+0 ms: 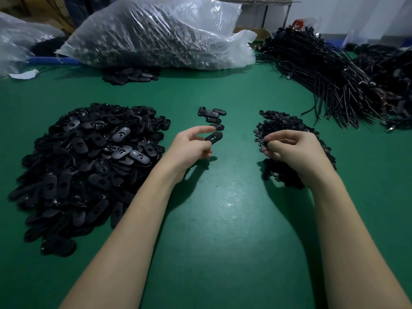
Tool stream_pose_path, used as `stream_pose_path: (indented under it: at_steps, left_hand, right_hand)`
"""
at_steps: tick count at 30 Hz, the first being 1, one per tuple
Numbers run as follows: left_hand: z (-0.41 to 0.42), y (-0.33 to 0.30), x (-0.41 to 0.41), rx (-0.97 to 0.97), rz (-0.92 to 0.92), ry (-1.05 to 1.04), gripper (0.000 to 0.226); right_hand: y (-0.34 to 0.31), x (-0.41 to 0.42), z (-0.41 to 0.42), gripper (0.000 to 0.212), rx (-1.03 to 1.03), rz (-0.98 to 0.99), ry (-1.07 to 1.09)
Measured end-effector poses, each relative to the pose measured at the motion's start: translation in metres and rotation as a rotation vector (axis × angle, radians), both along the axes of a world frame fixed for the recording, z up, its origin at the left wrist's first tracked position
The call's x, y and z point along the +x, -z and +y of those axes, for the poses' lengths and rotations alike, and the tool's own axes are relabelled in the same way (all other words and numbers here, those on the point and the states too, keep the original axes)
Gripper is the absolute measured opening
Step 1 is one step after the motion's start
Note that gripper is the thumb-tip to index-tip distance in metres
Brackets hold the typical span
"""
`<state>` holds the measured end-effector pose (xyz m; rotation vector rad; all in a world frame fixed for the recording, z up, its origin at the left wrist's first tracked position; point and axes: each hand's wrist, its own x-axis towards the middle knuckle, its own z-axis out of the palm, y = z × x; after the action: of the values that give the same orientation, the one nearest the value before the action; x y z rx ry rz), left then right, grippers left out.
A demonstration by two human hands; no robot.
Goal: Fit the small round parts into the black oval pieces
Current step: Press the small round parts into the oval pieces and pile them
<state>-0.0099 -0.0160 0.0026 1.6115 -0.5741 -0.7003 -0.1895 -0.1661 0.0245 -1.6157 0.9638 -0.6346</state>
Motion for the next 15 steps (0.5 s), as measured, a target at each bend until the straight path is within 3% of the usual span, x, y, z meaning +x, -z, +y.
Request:
stream_pose_path:
  at_steps: [5, 11, 15]
  left_hand:
    - [0.0003, -0.0022, -0.0019, -0.027, 0.043, -0.026, 0.017]
    - [0.0017, -0.0025, -0.0035, -0.052, 0.049, 0.033, 0.033]
    - [0.0006, -0.0045, -0.0057, -0.076, 0.096, 0.032, 0.018]
  right_hand:
    - [-0.0036, 0.0005, 0.0037, 0.014, 0.102, -0.100, -0.044]
    - [-0.0041, 0.0017, 0.0046, 0.016, 0.156, -0.086, -0.085]
    - [-0.0032, 0.0032, 0.0058, 0.015, 0.152, -0.067, -0.113]
